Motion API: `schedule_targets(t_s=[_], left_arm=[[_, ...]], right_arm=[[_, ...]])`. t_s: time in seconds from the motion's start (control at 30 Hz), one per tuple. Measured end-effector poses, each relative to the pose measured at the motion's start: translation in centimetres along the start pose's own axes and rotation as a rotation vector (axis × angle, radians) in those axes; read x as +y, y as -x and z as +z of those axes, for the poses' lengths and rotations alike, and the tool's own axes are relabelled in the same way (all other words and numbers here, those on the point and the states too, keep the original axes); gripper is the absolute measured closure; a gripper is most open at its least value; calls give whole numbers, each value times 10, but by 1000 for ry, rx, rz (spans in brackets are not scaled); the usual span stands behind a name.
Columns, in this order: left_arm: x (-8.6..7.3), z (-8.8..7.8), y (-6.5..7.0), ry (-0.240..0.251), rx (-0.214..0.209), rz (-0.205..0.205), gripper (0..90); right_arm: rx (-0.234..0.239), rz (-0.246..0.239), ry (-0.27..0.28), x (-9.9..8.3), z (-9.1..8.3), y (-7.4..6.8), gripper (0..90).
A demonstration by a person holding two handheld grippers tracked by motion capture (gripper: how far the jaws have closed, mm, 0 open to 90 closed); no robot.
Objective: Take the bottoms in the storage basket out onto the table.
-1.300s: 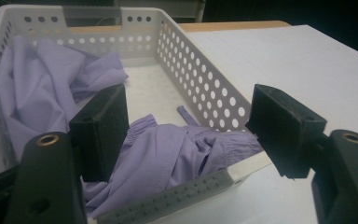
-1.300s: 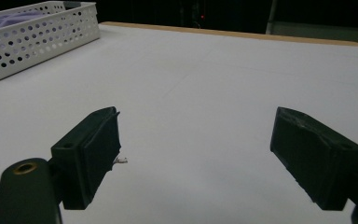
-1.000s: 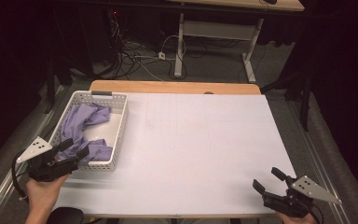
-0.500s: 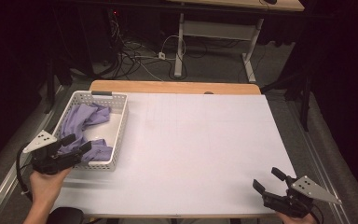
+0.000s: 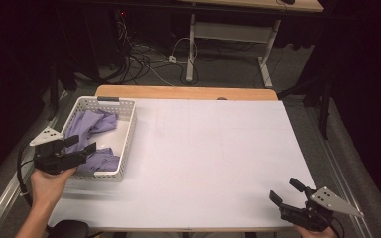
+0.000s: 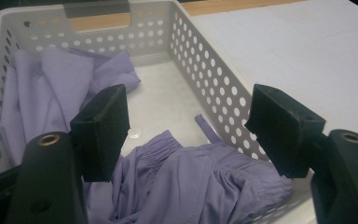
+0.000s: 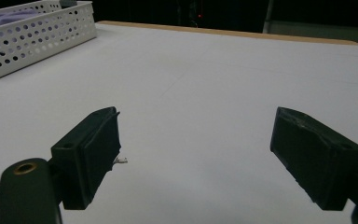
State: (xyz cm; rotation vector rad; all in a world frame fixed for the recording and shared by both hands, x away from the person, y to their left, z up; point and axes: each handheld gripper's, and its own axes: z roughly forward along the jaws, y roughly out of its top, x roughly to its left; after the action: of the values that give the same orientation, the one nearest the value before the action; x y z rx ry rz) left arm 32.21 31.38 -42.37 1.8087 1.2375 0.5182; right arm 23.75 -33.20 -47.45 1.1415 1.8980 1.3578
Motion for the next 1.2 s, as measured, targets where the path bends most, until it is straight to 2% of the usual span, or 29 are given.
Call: schedule_targets(t_s=[0.27, 0.47, 0.7, 0.9, 1.2], left_arm=[[17, 7, -8, -66, 3, -22, 287], [26, 14, -11, -116, 27, -8, 278], [32, 21, -25, -153, 57, -43, 277], [35, 26, -34, -194, 86, -53, 273], [38, 44, -50, -275, 105, -113, 217]], right_arm=[[-2, -1, -1, 0, 0, 0, 165], [1, -5, -3, 0, 0, -1, 165], [6, -6, -4, 0, 0, -1, 165], [8, -6, -5, 0, 1, 0, 165], [15, -11, -5, 0, 2, 0, 165]])
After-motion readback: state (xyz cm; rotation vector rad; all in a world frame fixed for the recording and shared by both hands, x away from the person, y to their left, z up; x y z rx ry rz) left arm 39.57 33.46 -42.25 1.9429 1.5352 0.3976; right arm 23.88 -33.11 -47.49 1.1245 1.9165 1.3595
